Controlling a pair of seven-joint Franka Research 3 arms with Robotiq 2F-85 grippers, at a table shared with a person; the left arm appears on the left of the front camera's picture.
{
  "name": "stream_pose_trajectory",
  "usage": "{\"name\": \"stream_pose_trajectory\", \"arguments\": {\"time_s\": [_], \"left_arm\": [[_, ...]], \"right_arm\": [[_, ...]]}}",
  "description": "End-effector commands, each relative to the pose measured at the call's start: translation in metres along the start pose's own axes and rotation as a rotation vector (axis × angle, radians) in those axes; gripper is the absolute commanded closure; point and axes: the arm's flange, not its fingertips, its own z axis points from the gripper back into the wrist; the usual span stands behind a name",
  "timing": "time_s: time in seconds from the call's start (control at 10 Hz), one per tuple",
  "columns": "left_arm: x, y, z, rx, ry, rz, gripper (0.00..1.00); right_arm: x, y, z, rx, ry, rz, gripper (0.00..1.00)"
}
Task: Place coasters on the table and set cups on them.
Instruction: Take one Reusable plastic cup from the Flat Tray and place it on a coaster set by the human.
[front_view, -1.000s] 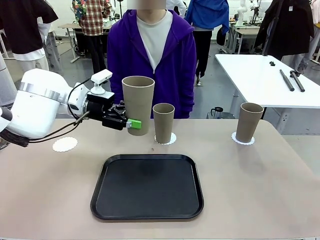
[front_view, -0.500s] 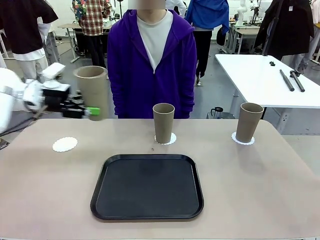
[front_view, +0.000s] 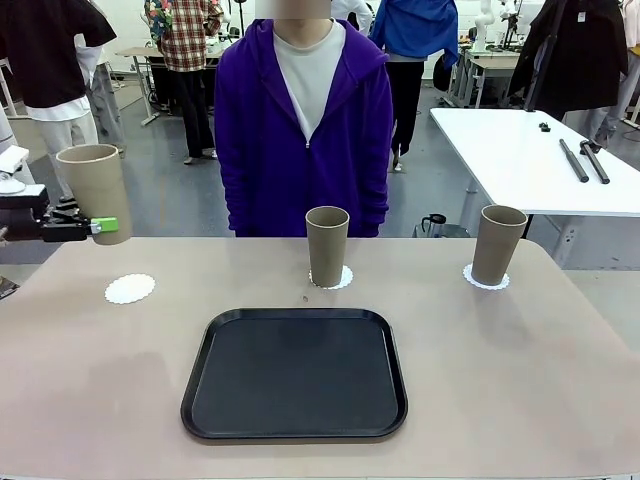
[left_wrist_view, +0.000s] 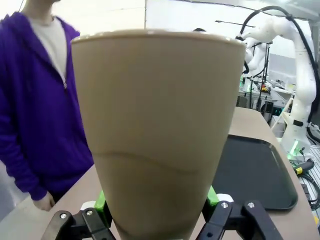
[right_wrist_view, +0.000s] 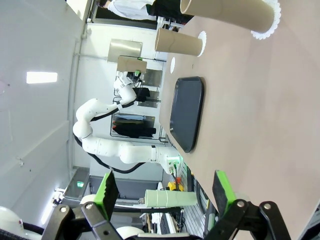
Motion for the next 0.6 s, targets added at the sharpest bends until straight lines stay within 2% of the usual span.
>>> {"name": "stream_pose_trajectory", "arguments": {"time_s": [0.0,0.2,0.3,0.4,0.5], "left_arm": [[-0.004,0.022,-0.011,0.032,0.001,0.061,0.19],[-0.009,0.030,-0.010,0.051,0.008,0.077,0.19],[-0.005,0.020,-0.013,0.048,0.014,0.051,0.19],[-0.020,0.025,-0.007,0.033,0.016,0.065,0.19],[-0.020,0.025,-0.007,0.033,0.016,0.065,0.19]], "right_arm": [[-0.001,0.003,0.000,0.004,0.002,-0.008,0.00],[-0.001,0.003,0.000,0.004,0.002,-0.008,0.00],[-0.001,0.003,0.000,0.004,0.002,-0.008,0.00],[-0.001,0.003,0.000,0.004,0.002,-0.008,0.00],[-0.001,0.003,0.000,0.004,0.002,-0.008,0.00]]}}
